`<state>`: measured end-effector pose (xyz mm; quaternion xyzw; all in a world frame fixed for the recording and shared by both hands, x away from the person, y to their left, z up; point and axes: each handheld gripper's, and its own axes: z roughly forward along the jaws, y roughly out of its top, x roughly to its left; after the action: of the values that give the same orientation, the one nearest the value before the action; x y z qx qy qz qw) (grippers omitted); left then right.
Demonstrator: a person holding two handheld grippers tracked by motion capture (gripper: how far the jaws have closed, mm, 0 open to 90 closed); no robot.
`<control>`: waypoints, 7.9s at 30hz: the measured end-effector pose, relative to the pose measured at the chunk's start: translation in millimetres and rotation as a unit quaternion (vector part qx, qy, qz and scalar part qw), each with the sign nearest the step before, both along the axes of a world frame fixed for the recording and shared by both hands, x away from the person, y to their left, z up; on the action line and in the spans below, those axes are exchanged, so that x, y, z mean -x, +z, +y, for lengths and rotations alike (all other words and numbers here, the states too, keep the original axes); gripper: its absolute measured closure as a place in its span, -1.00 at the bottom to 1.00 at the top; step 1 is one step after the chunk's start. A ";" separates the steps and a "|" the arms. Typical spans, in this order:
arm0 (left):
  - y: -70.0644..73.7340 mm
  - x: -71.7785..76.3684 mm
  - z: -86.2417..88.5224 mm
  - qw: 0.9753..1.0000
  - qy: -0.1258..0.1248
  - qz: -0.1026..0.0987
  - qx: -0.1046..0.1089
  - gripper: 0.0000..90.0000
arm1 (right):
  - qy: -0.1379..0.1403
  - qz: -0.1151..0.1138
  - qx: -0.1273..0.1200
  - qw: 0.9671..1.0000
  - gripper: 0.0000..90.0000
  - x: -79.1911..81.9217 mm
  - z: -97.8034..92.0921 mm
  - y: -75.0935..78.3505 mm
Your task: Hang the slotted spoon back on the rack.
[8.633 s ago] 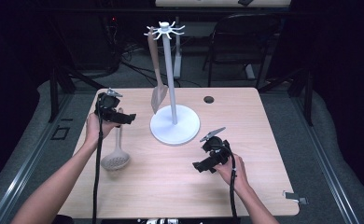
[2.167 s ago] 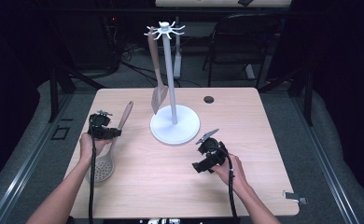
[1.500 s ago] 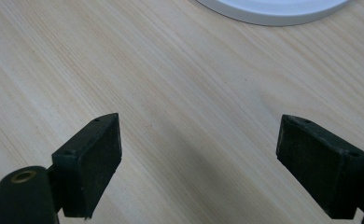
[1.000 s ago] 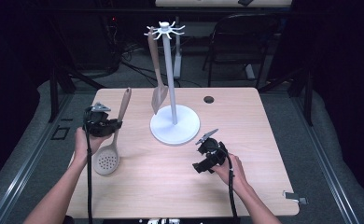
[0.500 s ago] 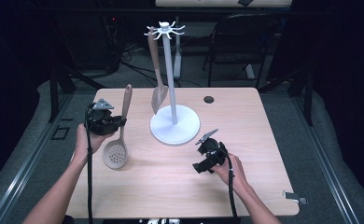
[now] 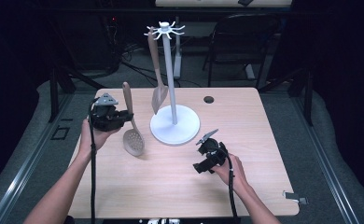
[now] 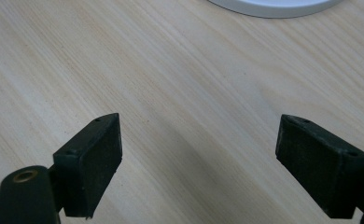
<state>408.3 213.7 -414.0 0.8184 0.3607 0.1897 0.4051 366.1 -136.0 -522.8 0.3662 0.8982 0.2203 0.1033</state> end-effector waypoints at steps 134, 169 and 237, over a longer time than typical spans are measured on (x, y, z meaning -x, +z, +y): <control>89.2 -79.5 -84.3 0.999 -0.023 -0.021 0.016 0.67 | -0.001 -0.004 -0.012 1.000 -0.69 0.4 -1.2 0.4; 85.6 -57.3 -63.3 1.000 -0.009 -0.017 -0.012 -0.45 | -0.002 -0.006 -0.009 1.000 -0.69 0.7 -0.5 0.2; -99.3 40.8 64.7 0.987 0.098 0.117 -0.041 -0.79 | 0.005 -0.005 0.005 1.000 -0.69 2.7 1.7 -1.0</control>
<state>367.6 278.4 -513.3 0.8114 0.4765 0.1460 0.3055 363.4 -134.3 -523.7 0.3598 0.9007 0.2183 0.1081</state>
